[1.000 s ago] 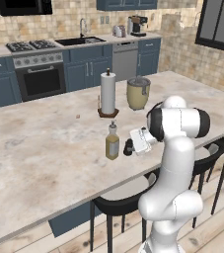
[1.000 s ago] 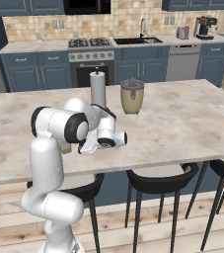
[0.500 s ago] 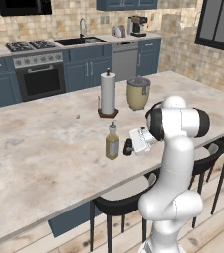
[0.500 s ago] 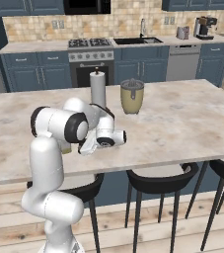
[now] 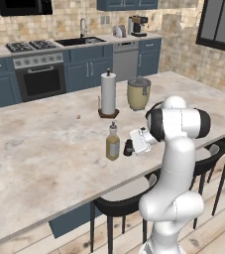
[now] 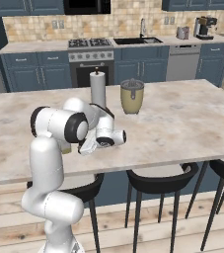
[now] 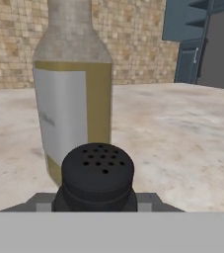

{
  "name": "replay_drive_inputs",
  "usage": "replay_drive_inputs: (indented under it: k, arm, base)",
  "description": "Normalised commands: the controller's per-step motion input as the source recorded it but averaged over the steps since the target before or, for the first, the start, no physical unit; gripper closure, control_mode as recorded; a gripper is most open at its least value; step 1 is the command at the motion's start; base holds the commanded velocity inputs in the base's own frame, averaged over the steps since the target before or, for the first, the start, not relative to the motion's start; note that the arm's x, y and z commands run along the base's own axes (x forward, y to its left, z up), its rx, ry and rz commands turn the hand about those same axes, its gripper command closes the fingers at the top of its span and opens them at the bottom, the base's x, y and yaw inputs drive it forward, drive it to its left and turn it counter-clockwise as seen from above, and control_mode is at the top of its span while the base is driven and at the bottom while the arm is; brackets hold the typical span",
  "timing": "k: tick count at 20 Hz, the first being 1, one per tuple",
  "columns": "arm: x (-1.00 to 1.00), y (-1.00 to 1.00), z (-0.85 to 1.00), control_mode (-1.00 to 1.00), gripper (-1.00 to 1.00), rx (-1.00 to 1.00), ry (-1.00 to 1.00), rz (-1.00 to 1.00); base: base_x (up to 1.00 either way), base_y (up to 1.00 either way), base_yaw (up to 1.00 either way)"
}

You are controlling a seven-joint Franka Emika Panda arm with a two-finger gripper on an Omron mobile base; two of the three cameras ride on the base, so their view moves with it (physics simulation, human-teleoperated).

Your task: Move the oil and vinegar bottle and shaker from the cabinet to the dining counter.

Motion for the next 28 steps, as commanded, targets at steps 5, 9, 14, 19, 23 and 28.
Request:
replay_drive_inputs:
  k: [5, 9, 14, 19, 23, 28]
  arm:
    - [0.00, 0.00, -0.11, -1.00, 1.00, 0.00, 0.00, 0.00]
    - [0.00, 0.00, -0.08, -1.00, 1.00, 0.00, -0.01, 0.00]
    - [0.00, 0.00, -0.03, -1.00, -1.00, 0.00, -0.01, 0.00]
    - [-0.03, 0.00, 0.00, -1.00, -1.00, 0.00, 0.00, 0.00]
    - [-0.06, 0.00, 0.00, -1.00, -1.00, -0.01, 0.00, 0.00]
    - [-0.02, 0.00, 0.00, -1.00, -1.00, -0.01, 0.00, 0.00]
  base:
    - [0.00, 0.00, 0.00]
    - [0.00, 0.00, 0.00]
    - [0.00, 0.00, 0.00]
    - [0.00, 0.00, 0.00]
    - [0.00, 0.00, 0.00]
    - [0.00, 0.00, 0.00]
